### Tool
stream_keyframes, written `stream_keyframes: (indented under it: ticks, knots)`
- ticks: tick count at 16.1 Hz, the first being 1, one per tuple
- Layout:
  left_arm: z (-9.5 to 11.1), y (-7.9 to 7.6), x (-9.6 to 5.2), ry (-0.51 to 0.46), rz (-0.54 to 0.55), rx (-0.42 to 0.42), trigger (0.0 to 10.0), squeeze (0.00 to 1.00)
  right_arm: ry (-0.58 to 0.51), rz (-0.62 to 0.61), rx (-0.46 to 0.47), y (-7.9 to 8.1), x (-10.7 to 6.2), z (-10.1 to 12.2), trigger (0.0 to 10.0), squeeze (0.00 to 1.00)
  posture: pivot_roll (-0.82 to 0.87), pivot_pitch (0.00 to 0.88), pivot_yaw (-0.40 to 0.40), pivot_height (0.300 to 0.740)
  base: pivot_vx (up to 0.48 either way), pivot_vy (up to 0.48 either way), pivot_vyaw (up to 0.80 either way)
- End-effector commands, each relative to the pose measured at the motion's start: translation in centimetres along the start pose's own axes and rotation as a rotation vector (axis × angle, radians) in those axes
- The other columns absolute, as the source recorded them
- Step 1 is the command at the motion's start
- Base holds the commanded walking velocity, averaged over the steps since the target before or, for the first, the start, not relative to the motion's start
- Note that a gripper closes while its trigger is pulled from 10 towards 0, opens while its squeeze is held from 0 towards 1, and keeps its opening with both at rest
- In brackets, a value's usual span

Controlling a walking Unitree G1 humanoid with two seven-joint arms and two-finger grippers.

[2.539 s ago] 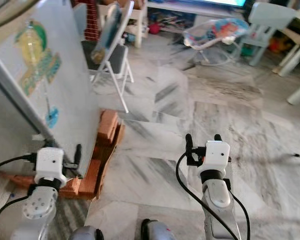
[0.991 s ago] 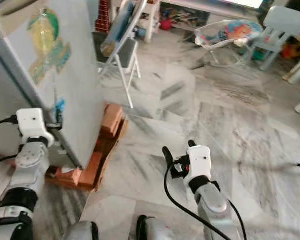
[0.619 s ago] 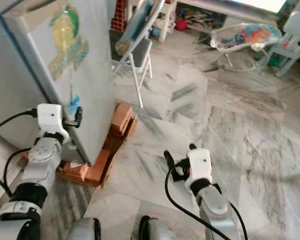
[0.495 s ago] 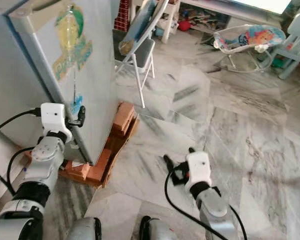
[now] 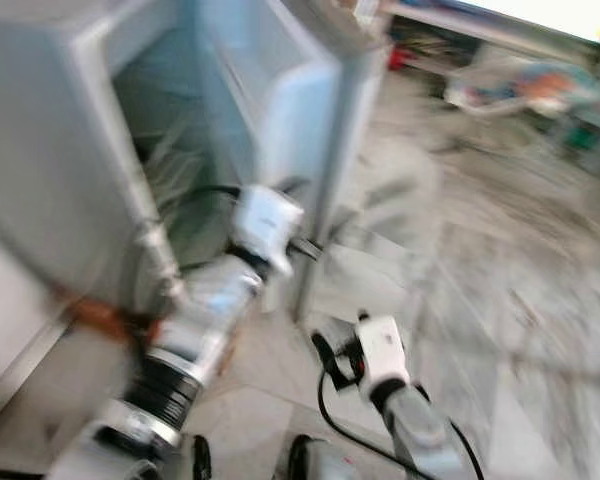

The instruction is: Restocking fridge

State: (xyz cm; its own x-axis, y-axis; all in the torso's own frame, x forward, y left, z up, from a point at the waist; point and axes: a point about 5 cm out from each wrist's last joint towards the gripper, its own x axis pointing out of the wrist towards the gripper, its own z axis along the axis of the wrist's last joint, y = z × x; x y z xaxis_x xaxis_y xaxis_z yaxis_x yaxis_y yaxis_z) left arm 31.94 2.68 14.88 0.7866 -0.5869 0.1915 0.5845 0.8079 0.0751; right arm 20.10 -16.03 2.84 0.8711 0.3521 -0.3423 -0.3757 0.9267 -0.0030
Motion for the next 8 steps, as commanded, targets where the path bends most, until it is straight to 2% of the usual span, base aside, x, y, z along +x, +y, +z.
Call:
stream_keyframes:
  ticks: [1,2,3,4,5,6,7,8]
  knots:
    - [-1.1,1.8,-0.9,0.048,0.095,-0.012,10.0,0.0,0.027,0.007,-0.01,-0.2,-0.2,-0.3,10.0,0.0,0.03,0.114,-0.077,0.74,0.0,0.0,0.0]
    - [-1.0,3.3,-1.6,0.057,0.154,0.0,10.0,0.0,0.023,0.014,-0.007,-0.2,-0.1,-0.4,10.0,0.0,0.03,0.114,-0.077,0.74,0.0,0.0,0.0]
    - [-0.9,4.2,-2.2,0.066,0.191,0.012,10.0,0.0,0.019,0.016,-0.005,-0.2,0.0,-0.4,10.0,0.0,0.04,0.116,-0.076,0.74,0.0,0.0,0.0]
    - [-1.6,5.8,-4.0,0.106,0.265,0.035,10.0,0.0,-0.035,-0.026,-0.019,-0.3,0.5,0.2,10.0,0.0,0.05,0.115,-0.075,0.74,0.0,0.0,0.0]
    - [-2.3,6.2,-5.3,0.13,0.301,0.043,10.0,0.0,-0.084,-0.084,-0.019,-0.7,1.0,1.0,10.0,0.0,0.05,0.114,-0.074,0.74,0.0,0.0,0.0]
    - [-3.0,6.2,-6.3,0.151,0.313,0.059,10.0,0.0,-0.112,-0.137,-0.061,-1.2,1.1,1.7,10.0,0.0,0.06,0.114,-0.074,0.74,0.0,0.0,0.0]
    - [-3.9,5.7,-7.4,0.182,0.33,0.028,10.0,0.0,-0.14,-0.192,-0.082,-1.8,1.3,2.3,10.0,0.0,0.06,0.116,-0.073,0.74,0.0,0.0,0.0]
    - [-4.8,4.9,-8.6,0.214,0.341,-0.009,10.0,0.0,-0.166,-0.231,-0.053,-2.3,1.5,2.9,10.0,0.0,0.07,0.118,-0.074,0.74,0.0,-0.27,0.0]
